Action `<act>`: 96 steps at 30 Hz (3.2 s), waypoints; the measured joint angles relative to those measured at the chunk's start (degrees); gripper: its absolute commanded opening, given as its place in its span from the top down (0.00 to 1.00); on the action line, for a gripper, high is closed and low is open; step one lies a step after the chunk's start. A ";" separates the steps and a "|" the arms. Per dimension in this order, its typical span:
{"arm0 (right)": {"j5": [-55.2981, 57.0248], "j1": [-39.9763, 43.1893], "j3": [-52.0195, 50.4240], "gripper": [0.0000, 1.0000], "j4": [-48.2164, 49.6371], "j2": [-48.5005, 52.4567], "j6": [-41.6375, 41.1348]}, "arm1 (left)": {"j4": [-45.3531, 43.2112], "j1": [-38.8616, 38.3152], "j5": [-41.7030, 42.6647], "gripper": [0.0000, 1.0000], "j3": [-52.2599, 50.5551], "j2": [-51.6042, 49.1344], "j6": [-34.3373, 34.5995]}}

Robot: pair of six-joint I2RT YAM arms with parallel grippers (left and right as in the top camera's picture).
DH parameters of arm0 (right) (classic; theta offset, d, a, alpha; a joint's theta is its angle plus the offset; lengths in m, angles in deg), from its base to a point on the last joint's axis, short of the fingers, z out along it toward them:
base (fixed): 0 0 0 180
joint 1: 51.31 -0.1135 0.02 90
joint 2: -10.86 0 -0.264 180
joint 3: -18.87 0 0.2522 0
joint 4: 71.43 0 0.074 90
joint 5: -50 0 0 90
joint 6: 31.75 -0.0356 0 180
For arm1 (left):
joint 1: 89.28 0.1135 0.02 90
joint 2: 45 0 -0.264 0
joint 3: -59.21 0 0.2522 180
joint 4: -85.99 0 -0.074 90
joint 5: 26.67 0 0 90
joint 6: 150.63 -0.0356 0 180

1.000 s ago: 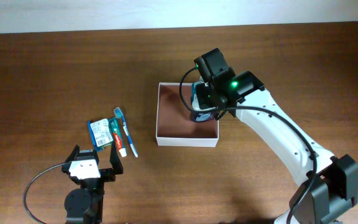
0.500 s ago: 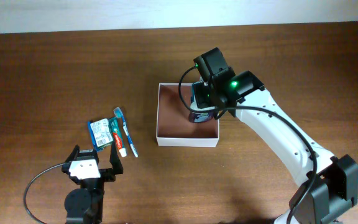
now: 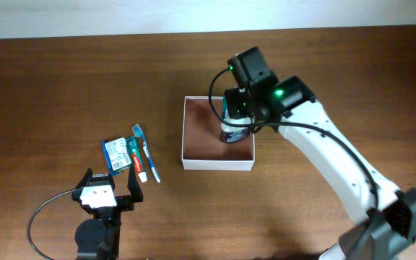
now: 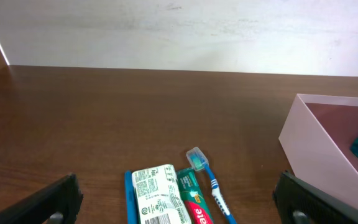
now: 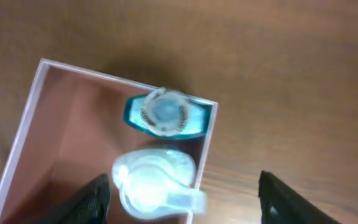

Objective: Pack container

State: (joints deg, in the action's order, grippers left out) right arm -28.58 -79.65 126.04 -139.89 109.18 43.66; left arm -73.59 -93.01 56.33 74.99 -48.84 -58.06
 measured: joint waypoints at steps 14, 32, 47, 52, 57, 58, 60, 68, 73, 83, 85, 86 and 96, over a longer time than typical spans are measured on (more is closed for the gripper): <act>6.25 18.99 5.16 0.01 -12.55 -8.94 0.68 | 0.00 0.00 0.00 0.01 0.00 0.00 0.00; 6.38 26.67 5.16 0.01 -12.61 -8.50 0.72 | -2.29 0.00 1.38 0.01 -0.04 0.00 0.00; 6.43 26.67 5.16 0.01 -12.59 -8.50 0.72 | -1.40 0.00 9.99 0.01 9.18 -10.12 -0.02; 6.58 26.67 5.05 0.01 -12.63 -8.46 0.85 | 12.76 0.00 6.64 0.01 27.82 -33.55 -0.04; 6.58 26.67 5.05 0.01 -12.63 -8.41 0.90 | 18.80 0.00 5.49 0.01 43.89 -53.13 -0.02; 6.60 26.67 5.05 0.01 -12.61 -8.41 0.87 | 18.93 0.00 5.62 0.01 45.46 -55.47 -0.04; 6.58 26.67 5.05 0.01 -12.63 -8.41 0.90 | 19.06 0.00 6.45 0.01 47.63 -59.25 -0.04; 6.58 26.67 5.05 0.01 -12.63 -8.37 0.87 | 21.44 0.11 6.12 0.18 48.46 -69.35 1.57; 6.58 26.67 5.05 0.01 -12.63 -8.37 0.87 | 23.85 1.55 4.11 0.22 48.46 -72.57 8.66; 6.58 26.67 5.05 0.01 -12.63 -8.37 0.90 | 23.74 4.79 3.80 0.24 48.46 -81.66 13.57; 6.58 26.67 5.05 0.01 -12.63 -8.37 0.90 | 23.52 4.83 3.80 0.25 48.46 -83.12 13.77; 6.58 26.67 5.05 0.02 -12.61 -8.37 0.90 | 23.30 4.83 3.80 0.27 48.46 -83.93 13.86; 6.58 26.67 5.05 0.02 -12.63 -8.37 0.87 | 22.16 4.83 3.98 0.55 48.46 -87.69 14.45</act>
State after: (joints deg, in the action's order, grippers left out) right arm -22.00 -52.98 131.09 -152.52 100.81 44.53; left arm -51.43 -88.18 60.31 123.45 -136.53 -43.61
